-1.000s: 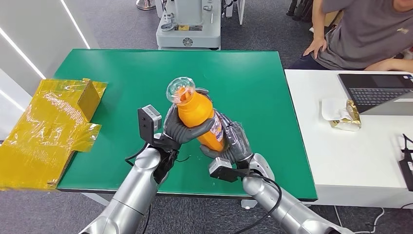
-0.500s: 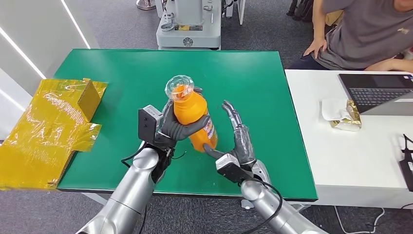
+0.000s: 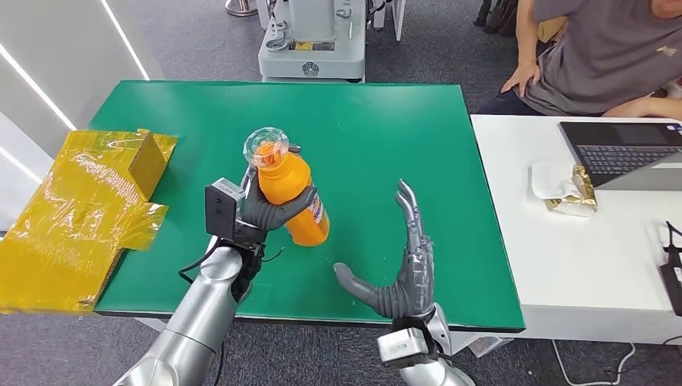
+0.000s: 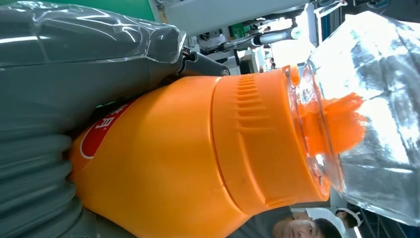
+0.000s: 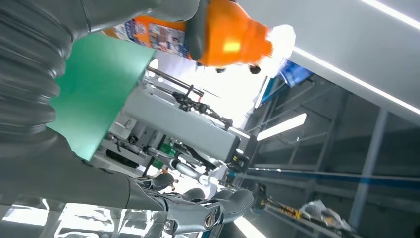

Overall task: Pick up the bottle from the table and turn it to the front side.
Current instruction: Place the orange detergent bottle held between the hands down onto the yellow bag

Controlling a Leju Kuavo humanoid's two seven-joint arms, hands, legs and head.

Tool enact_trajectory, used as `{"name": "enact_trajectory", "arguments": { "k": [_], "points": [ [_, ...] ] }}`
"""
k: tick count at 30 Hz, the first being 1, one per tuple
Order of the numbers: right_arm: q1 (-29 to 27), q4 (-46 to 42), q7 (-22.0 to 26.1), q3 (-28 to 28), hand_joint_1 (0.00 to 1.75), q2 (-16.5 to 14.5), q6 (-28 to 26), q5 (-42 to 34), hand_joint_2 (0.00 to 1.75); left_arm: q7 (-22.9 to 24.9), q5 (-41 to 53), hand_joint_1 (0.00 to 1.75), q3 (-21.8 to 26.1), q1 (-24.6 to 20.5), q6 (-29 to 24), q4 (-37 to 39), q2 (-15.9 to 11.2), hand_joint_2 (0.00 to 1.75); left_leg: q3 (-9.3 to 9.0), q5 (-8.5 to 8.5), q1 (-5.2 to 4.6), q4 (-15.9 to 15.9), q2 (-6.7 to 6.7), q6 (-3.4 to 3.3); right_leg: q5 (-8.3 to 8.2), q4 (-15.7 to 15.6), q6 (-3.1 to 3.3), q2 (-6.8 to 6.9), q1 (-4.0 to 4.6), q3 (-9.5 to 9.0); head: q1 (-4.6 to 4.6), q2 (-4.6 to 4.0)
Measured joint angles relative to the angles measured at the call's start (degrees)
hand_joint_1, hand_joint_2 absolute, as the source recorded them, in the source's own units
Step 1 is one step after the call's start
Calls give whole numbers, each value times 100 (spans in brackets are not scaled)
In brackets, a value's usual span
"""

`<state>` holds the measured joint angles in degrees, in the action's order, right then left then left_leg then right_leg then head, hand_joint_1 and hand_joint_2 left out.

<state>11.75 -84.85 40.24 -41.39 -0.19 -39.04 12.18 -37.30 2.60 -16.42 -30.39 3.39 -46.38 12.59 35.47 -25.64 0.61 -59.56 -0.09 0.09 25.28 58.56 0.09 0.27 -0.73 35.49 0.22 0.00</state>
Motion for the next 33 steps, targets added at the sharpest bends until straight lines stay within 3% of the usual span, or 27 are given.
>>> {"name": "enact_trajectory", "arguments": {
  "k": [6,13,15,18,21,23,28,33],
  "points": [
    [-398,-783,-1,-1,0,1,1,80,175,-120,56,175,78,-47,-106,0,-69,175,-1,0,0,0,-1,0,0,0,0,-1,0,0,0,0],
    [-596,-1097,-2,-1,0,2,2,91,175,-178,119,175,115,-97,-243,1,-129,175,-1,0,1,0,-1,0,0,1,0,-1,0,0,-1,0],
    [-691,-1151,-2,-1,0,2,2,131,175,-227,386,175,121,-98,-687,-33,-172,175,-1,0,1,1,-2,1,0,1,0,-2,1,0,-1,0],
    [-822,-1173,-2,-1,0,1,2,254,175,-225,1348,175,122,-188,-1964,-177,-352,175,-1,1,2,1,-6,1,0,2,1,-6,2,2,-1,0],
    [-892,-1155,-2,-1,0,-2,2,276,175,238,3353,175,64,-569,-3430,-208,-731,175,-1,4,5,1,-5,6,1,4,5,-4,4,6,-1,0],
    [-936,-1136,-2,0,0,-13,2,276,175,739,4926,175,-57,-985,-3944,-85,-1045,175,-1,9,6,1,-1,12,0,7,7,-1,5,6,-2,0],
    [-1070,-1118,-2,6,0,-43,2,297,175,2130,7756,175,-584,-1911,-4039,545,-1723,175,-5,13,5,2,-18,18,-7,10,17,-20,4,7,-1,0],
    [-1080,-1060,-2,-18,0,-40,2,268,175,2960,8411,175,-1235,-2352,-3889,1098,-2238,175,-5,12,5,3,-22,19,-7,10,17,-26,4,9,-2,0]
  ]
}}
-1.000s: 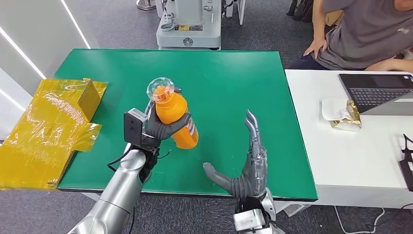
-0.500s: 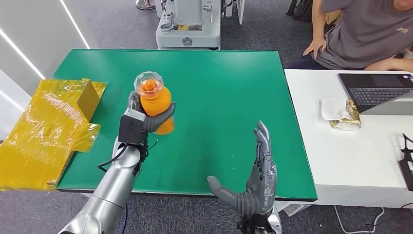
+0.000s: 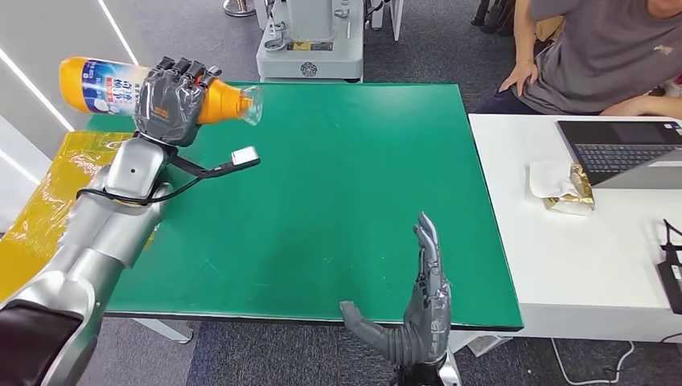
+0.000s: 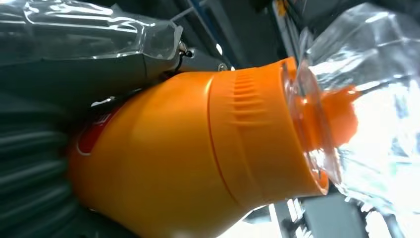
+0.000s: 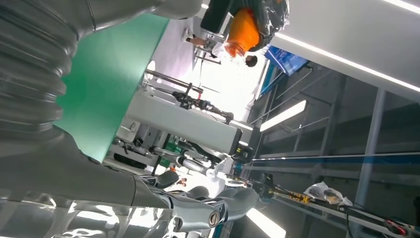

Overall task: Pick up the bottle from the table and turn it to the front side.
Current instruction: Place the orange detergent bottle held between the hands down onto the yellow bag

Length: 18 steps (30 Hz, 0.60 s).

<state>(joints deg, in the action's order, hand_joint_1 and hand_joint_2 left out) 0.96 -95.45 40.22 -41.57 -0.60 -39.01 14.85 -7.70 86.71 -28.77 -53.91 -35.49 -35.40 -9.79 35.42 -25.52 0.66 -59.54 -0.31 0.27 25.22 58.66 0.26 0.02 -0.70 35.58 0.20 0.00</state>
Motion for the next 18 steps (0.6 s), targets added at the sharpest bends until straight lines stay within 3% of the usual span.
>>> {"name": "enact_trajectory", "arguments": {
  "k": [7,18],
  "points": [
    [65,76,0,-97,0,17,0,-101,175,39,-1,175,-857,-130,302,649,-535,175,2,0,1,4,1,1,3,0,2,1,0,3,0,0],
    [34,81,0,-135,0,18,0,27,175,-160,-15,175,-1088,486,698,1310,-572,175,3,-3,-1,4,1,2,4,-4,1,0,-1,4,0,0]
  ]
}}
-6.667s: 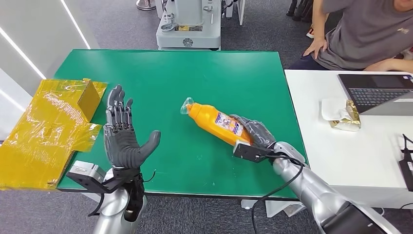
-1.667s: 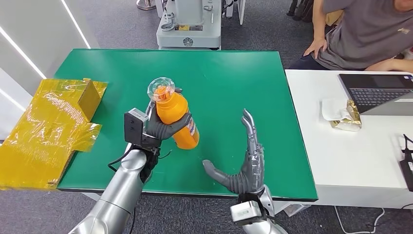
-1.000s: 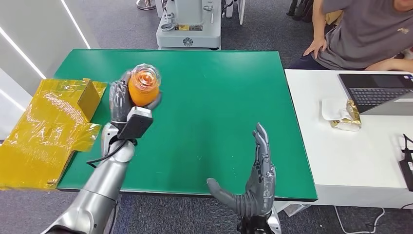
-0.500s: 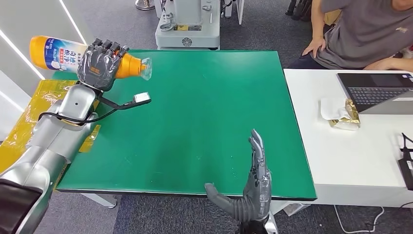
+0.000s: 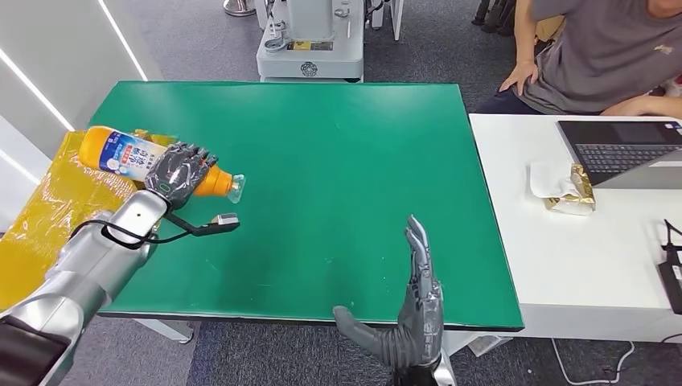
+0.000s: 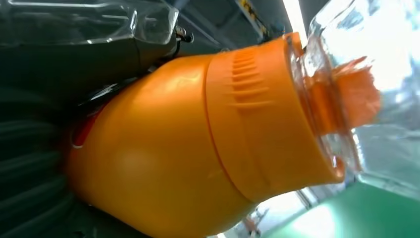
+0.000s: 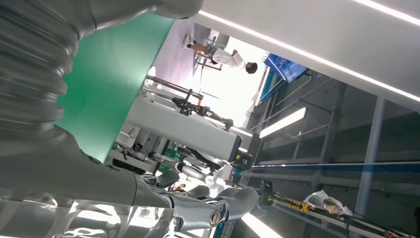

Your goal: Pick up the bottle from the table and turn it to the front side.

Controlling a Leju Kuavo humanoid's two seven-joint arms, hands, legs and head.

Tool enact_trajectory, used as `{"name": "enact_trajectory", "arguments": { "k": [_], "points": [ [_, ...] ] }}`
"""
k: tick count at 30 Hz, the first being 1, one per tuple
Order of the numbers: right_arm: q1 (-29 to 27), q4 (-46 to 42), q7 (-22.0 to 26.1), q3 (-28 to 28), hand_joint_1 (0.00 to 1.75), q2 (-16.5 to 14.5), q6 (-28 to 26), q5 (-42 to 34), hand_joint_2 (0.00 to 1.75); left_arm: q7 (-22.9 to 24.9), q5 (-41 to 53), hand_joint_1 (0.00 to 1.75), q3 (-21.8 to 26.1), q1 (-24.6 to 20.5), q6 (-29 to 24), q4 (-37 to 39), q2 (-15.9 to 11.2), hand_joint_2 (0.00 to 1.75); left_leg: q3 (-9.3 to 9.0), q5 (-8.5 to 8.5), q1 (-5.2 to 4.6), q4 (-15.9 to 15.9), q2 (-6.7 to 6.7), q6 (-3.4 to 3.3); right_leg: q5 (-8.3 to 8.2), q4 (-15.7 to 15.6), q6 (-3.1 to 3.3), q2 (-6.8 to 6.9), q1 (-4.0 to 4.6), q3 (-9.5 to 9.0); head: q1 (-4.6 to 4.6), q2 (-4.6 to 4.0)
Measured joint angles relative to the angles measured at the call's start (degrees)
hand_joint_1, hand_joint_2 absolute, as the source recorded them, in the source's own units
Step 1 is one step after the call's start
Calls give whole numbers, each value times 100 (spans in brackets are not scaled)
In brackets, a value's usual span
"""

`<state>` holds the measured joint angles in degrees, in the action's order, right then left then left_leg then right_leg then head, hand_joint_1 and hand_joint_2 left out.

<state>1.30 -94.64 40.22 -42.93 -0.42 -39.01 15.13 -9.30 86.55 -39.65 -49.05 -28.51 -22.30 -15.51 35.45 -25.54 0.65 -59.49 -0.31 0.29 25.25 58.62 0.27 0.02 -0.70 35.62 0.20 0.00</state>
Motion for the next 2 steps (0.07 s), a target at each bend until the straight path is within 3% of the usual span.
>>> {"name": "enact_trajectory", "arguments": {
  "k": [2],
  "points": [
    [-25,0,0,0,0,0,0,20,175,3,-7,175,0,67,59,62,0,175,0,0,0,0,0,0,1,0,1,0,0,0,0,0]
  ]
}}
